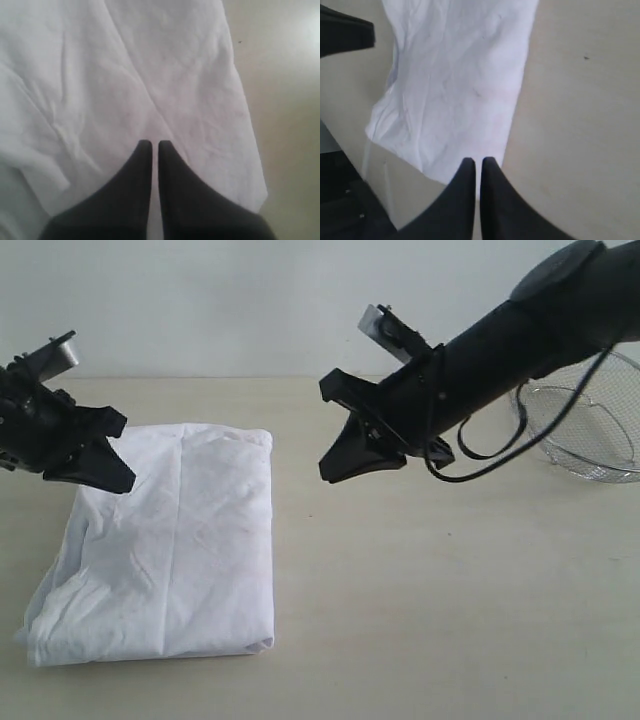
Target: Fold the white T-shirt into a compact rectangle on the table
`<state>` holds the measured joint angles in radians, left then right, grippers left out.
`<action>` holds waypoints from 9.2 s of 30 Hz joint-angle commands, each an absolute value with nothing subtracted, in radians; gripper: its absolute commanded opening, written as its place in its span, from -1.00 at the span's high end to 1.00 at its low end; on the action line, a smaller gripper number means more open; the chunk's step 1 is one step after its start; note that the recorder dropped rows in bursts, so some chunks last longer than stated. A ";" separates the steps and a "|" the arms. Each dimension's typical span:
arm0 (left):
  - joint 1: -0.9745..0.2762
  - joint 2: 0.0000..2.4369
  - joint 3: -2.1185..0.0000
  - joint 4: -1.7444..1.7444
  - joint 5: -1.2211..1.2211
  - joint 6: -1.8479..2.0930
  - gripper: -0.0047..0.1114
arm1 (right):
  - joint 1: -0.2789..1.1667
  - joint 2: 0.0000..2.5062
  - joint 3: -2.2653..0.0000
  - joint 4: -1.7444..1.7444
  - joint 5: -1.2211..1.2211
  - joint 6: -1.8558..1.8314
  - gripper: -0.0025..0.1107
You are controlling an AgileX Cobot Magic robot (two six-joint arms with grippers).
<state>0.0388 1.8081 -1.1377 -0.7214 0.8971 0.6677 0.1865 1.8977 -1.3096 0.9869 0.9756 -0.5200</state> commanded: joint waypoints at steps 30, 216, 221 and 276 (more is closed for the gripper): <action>-0.045 1.908 -1.141 -0.262 0.678 0.400 0.84 | 0.233 2.327 -1.581 1.202 1.077 -0.594 -0.16; 0.129 2.260 -1.681 -0.574 0.853 0.516 0.84 | 0.329 1.882 -1.520 0.371 1.019 -0.133 0.96; 0.129 2.221 -1.681 -0.592 0.856 0.531 0.84 | 0.329 1.882 -1.520 0.371 1.021 -0.133 0.96; -0.175 0.933 -0.621 -1.379 0.751 1.115 0.84 | 0.335 0.374 -0.312 0.403 0.216 -0.137 0.96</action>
